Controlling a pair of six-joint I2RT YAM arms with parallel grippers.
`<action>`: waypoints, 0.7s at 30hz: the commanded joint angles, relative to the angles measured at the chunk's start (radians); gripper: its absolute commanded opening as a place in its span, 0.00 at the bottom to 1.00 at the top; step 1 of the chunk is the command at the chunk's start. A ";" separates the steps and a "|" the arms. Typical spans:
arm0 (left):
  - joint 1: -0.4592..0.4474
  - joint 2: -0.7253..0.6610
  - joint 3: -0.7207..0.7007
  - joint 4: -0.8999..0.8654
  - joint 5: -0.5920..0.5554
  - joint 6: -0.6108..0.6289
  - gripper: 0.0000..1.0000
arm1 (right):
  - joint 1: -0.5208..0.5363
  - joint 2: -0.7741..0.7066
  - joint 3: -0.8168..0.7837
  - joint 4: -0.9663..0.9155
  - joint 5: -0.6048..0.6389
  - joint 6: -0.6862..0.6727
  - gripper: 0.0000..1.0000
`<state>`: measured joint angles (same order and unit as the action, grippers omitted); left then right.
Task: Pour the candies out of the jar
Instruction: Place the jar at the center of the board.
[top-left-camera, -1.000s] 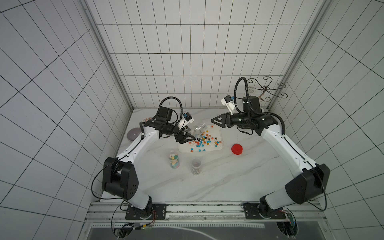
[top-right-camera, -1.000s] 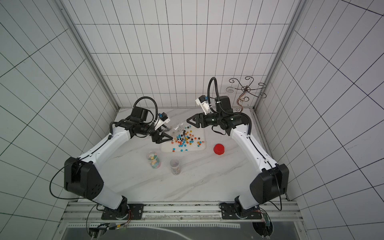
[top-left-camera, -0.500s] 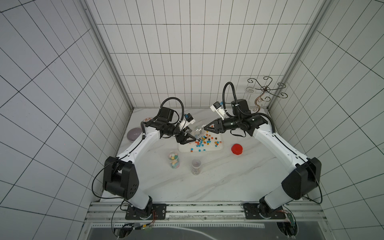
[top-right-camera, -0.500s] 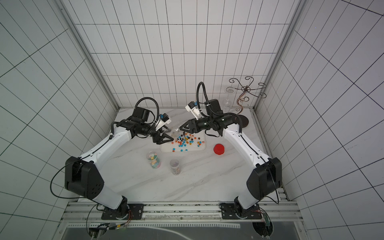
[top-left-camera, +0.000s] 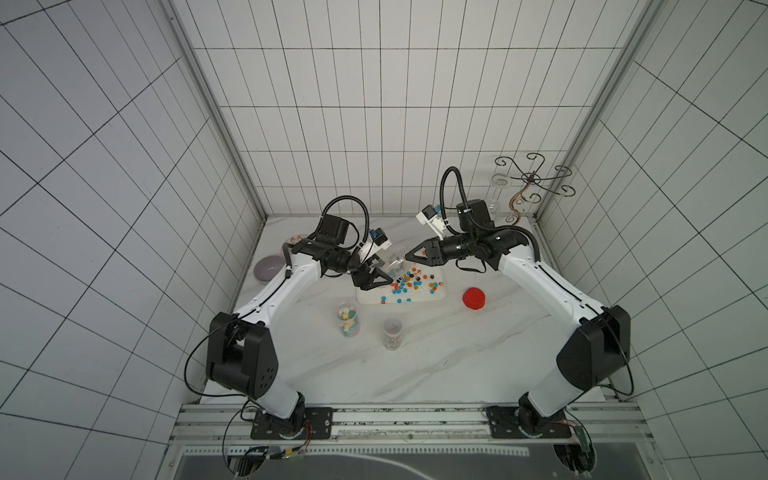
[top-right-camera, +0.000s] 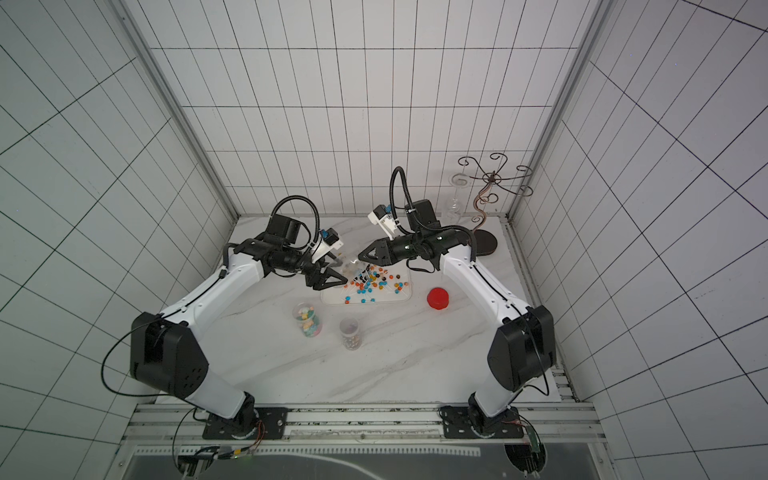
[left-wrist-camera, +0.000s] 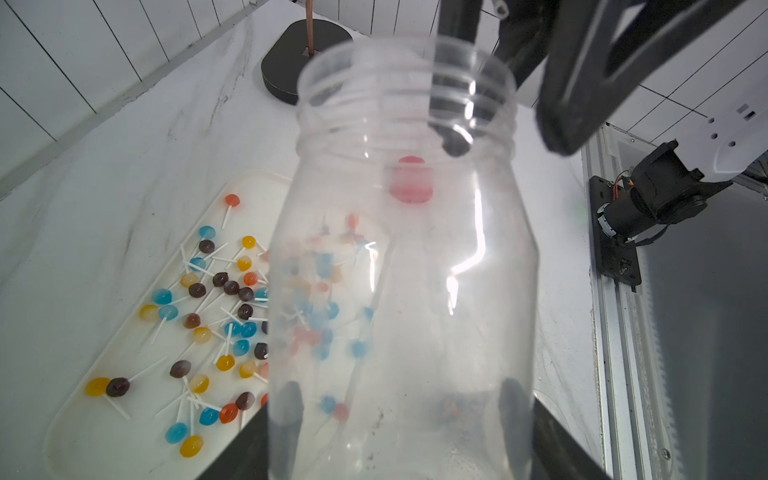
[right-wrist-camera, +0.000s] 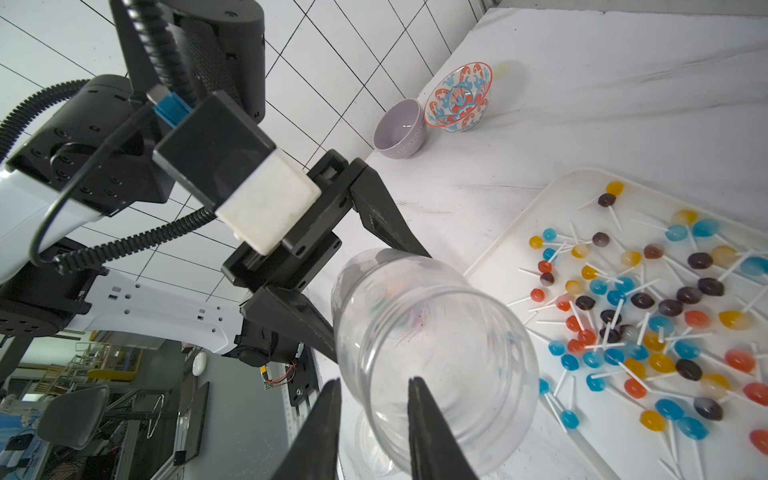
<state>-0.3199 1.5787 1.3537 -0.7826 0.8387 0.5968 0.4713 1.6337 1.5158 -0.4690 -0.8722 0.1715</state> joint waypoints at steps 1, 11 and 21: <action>-0.004 -0.001 0.029 0.013 0.021 0.018 0.62 | 0.014 -0.006 0.072 0.037 -0.043 0.009 0.22; -0.004 -0.006 0.024 0.026 0.010 0.008 0.68 | 0.014 -0.018 0.033 0.089 -0.077 0.045 0.00; -0.004 -0.014 0.021 0.040 -0.001 -0.002 0.72 | 0.014 -0.038 0.006 0.114 -0.071 0.062 0.00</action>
<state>-0.3199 1.5780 1.3537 -0.7738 0.8639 0.6106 0.4702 1.6318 1.5158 -0.3946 -0.9188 0.2169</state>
